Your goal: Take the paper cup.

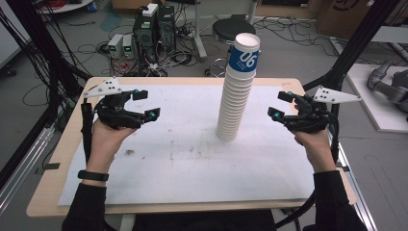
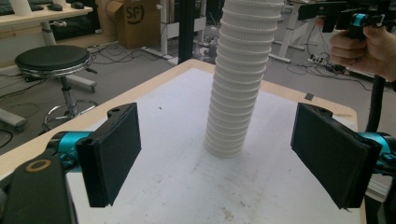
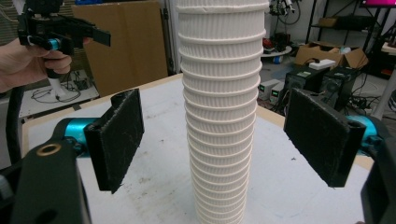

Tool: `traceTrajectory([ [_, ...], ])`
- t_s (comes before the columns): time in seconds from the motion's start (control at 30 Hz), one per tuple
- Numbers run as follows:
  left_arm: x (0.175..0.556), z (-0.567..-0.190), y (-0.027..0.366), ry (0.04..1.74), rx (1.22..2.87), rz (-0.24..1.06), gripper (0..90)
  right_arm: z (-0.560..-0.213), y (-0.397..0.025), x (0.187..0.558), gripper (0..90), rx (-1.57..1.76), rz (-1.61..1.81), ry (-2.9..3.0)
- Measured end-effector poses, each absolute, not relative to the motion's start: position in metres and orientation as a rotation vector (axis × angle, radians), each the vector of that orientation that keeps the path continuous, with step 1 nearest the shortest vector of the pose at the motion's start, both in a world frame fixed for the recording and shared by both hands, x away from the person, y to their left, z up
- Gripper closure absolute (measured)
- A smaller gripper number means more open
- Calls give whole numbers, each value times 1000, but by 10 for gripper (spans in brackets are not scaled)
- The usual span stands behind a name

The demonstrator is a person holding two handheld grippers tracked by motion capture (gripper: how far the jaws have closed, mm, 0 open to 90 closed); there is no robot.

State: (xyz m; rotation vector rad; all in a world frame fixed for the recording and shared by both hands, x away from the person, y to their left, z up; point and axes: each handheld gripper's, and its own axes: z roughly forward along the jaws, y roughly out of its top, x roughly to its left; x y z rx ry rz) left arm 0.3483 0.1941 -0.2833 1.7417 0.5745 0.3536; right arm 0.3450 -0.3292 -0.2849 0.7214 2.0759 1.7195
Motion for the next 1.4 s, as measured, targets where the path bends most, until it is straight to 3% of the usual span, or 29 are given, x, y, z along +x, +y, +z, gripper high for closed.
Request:
traceTrajectory([
  [1.4, 348, -283, 182, 532, 1766, 303, 158, -263, -262, 405, 176, 751, 1683, 2112],
])
